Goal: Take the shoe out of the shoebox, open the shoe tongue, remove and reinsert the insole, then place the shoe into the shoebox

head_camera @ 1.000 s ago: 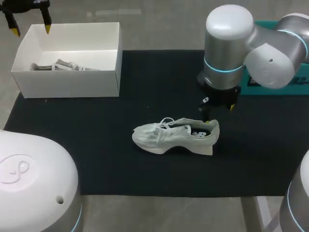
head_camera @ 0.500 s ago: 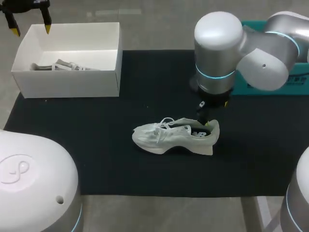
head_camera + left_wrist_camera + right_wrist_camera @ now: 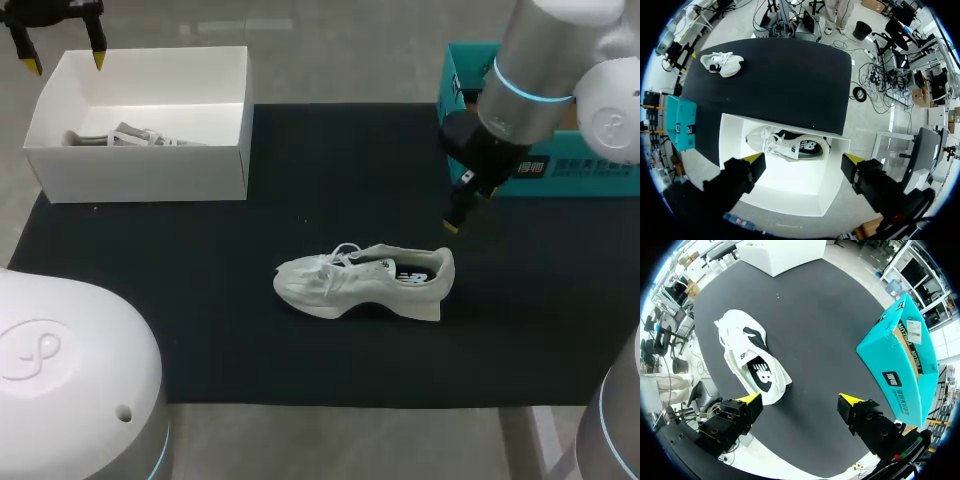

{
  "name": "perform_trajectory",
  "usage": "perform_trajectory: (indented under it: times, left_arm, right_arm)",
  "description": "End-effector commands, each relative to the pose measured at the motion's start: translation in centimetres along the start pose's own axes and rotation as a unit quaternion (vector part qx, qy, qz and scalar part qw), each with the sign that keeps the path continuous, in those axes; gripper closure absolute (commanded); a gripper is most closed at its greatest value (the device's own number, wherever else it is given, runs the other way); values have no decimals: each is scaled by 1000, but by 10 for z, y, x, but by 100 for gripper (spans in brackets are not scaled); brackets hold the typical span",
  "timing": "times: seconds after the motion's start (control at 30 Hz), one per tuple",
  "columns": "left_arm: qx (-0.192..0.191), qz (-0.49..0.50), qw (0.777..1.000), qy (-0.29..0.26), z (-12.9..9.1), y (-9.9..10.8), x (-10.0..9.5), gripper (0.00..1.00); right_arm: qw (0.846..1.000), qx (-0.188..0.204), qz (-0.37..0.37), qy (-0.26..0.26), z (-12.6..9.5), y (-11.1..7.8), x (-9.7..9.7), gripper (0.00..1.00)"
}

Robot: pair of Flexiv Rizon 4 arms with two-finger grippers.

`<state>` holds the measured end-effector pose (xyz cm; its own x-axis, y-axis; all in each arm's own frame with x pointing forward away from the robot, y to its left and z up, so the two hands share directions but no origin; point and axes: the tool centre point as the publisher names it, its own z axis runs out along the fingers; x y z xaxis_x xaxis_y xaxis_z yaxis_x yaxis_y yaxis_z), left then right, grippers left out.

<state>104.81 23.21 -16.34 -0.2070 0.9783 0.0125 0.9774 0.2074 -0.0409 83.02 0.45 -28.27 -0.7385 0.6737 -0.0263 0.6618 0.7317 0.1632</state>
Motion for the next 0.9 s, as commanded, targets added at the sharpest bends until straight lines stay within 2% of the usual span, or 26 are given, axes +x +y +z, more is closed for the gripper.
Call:
perform_trajectory:
  times: [0.03,0.13,0.17,0.2,0.27,0.3,0.37,0.4,0.43,0.47,0.57,0.9]
  left_arm:
    - [0,0,1000,1,0,0,0,0]
    - [0,0,1000,1,0,0,0,0]
    - [0,0,1000,1,0,0,0,0]
    - [0,0,1000,1,0,0,0,0]
    - [0,0,1000,1,0,0,0,0]
    - [0,0,1000,1,0,0,0,0]
    - [0,0,1000,1,0,0,0,0]
    - [0,0,1000,1,0,0,0,0]
    - [0,0,1000,1,0,0,0,0]
    - [0,0,1000,1,0,0,0,0]
    - [0,0,1000,1,0,0,0,0]
    - [0,0,1000,1,0,0,0,0]
  right_arm:
    - [1000,-15,0,-1,1,-5,1,0]
    - [1000,-15,0,-1,1,-5,1,0]
    - [998,-64,-20,-8,5,-2,-2,0]
    - [989,-138,-43,3,7,0,-2,0]
    - [963,-243,-114,9,4,-1,2,0]
    - [946,-281,-160,38,6,-2,3,0]
    - [873,-380,-274,135,3,-4,9,0]
    - [846,-404,-302,174,2,-6,10,0]
    - [822,-411,-340,200,-4,-12,11,0]
    - [815,-405,-352,217,-8,-15,11,0]
    - [796,-424,-368,229,-8,-15,11,0]
    - [796,-424,-368,229,-8,-15,11,0]
